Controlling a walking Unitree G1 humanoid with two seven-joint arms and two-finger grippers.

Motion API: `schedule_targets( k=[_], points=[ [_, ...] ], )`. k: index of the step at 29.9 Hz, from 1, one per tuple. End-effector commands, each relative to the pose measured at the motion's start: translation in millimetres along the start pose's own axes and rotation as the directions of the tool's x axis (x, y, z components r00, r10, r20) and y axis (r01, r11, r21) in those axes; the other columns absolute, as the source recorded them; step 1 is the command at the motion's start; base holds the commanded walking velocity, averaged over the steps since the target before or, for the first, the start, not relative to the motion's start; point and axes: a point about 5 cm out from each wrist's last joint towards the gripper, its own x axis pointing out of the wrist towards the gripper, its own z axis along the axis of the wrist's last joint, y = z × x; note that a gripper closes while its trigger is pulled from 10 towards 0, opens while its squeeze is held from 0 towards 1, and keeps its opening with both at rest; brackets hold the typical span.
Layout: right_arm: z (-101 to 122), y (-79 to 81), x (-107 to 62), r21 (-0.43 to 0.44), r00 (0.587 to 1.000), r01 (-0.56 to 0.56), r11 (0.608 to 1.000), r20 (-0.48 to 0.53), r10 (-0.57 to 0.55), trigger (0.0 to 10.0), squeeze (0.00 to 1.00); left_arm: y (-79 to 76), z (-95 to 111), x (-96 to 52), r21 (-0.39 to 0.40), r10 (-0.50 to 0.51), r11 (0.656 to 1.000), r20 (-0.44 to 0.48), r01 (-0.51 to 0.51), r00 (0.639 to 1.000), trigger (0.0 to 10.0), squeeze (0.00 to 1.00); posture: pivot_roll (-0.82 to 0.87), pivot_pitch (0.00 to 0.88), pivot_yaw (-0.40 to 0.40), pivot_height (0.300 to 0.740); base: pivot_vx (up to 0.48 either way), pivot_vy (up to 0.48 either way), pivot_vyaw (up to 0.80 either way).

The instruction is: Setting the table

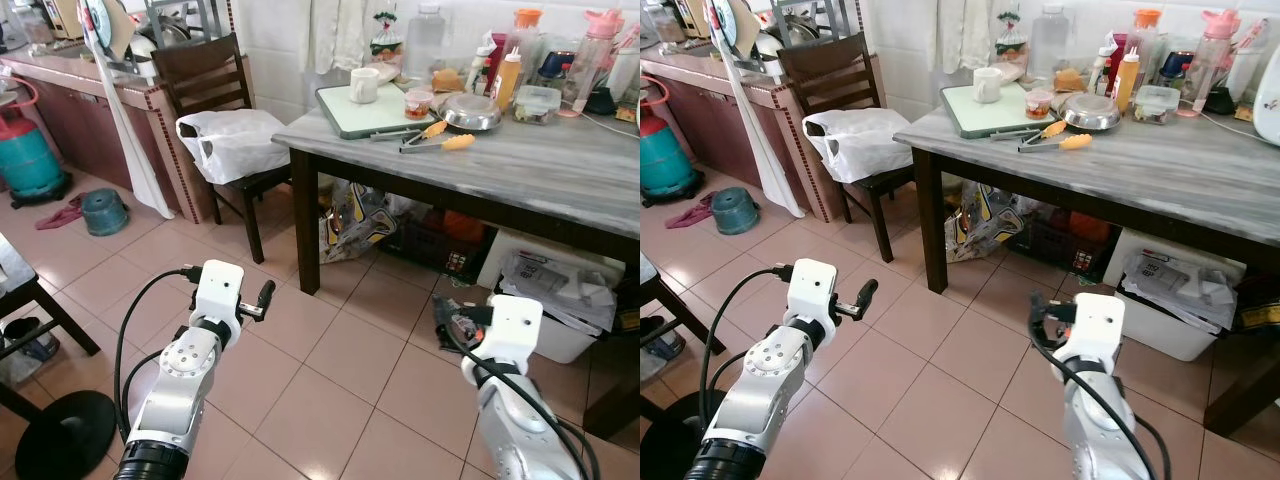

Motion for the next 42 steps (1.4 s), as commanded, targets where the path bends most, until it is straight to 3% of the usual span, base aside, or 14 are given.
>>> schedule_targets(
  k=[1,9,16,25,42],
  points=[
    [-0.2,2.8,0.1,0.005,1.000,-0.003,1.000,0.000,0.003,10.0,0.00,1.7,0.8,-0.2,0.007,-0.002,1.000,-0.006,0.002,1.000,10.0,0.00,-0.03,0.000,0.045,0.740,0.000,0.450,0.00],
    [1.9,-0.6,-0.8,-0.004,1.000,0.014,1.000,0.009,-0.014,10.0,0.00,-1.2,2.0,2.8,0.006,-0.002,1.000,-0.006,0.002,1.000,10.0,0.00,-0.04,0.003,0.044,0.740,0.000,0.453,0.00],
    [2.7,-3.6,-1.7,-0.028,0.999,0.032,0.999,0.011,-0.031,10.0,0.00,-6.9,5.5,3.0,-0.007,-0.023,1.000,0.026,0.024,0.999,10.0,0.00,-0.04,0.009,0.040,0.740,0.000,0.000,-0.21],
    [3.7,-5.3,0.1,-0.033,0.999,0.039,0.999,0.010,-0.039,10.0,0.00,-16.5,5.3,2.9,0.005,-0.056,0.998,0.028,0.056,0.998,10.0,0.00,-0.04,0.009,0.036,0.740,0.000,0.000,-0.80],
    [4.7,-2.3,0.2,-0.036,0.999,0.026,0.999,0.020,-0.026,10.0,0.00,-22.0,8.4,3.8,0.007,-0.091,0.996,0.040,0.091,0.995,10.0,0.00,-0.05,0.007,0.043,0.740,0.000,-0.081,-0.10]
  ],
)
